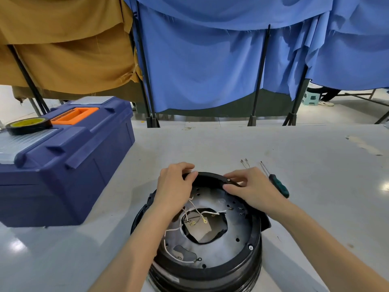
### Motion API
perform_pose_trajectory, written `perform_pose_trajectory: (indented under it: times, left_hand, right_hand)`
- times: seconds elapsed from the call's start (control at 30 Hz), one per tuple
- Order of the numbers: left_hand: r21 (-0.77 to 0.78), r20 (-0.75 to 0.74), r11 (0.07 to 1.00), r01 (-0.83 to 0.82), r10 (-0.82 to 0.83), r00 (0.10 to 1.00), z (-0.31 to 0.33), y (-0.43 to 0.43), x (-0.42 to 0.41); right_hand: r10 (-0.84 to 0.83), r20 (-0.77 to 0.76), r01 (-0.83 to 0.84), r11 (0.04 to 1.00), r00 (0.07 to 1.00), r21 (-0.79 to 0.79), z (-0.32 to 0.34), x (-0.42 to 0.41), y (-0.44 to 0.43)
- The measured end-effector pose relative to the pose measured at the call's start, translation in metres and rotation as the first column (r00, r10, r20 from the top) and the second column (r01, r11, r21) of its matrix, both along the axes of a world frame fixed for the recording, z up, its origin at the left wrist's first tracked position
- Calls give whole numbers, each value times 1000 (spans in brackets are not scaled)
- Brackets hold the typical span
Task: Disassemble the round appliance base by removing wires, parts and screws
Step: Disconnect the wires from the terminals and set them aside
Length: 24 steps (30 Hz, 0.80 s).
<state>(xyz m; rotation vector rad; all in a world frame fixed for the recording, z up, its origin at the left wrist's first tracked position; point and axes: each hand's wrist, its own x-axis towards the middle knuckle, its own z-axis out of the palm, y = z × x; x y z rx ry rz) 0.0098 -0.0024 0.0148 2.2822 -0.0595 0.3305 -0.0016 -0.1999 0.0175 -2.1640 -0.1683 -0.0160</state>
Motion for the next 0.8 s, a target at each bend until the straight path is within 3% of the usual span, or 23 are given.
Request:
perform_pose_trajectory:
  times: [0.23,0.37,0.5,0.6,0.7,0.8]
  left_hand:
    - [123,-68,992,-15,24,997,5,29,-8]
    - [-52,-141,992,112,-119,983,4,37,-13]
    - [-206,-113,971,120,-145,983,-4,31,-16]
    - [-283,-106,952,119,-154,982,-11,22,-19]
    - [-338,-104,935,105,-148,983,-16,13,-21]
    - [-369,-98,927,68,-112,989,-18,8,-20]
  right_hand:
    - [23,35,-21,998,999,-59,6,-10,-5]
    - [2,-25,-4,997,1000,-82,7,-11,-19]
    - [13,-92,-24,992,996,-121,14,-12,-33]
    - [-34,-108,7,970,994,-243,20,-13,-40]
    - [-63,-99,8,882,993,-472,28,-11,-38]
    - [-60,69,89,811,996,-578,33,-9,-27]
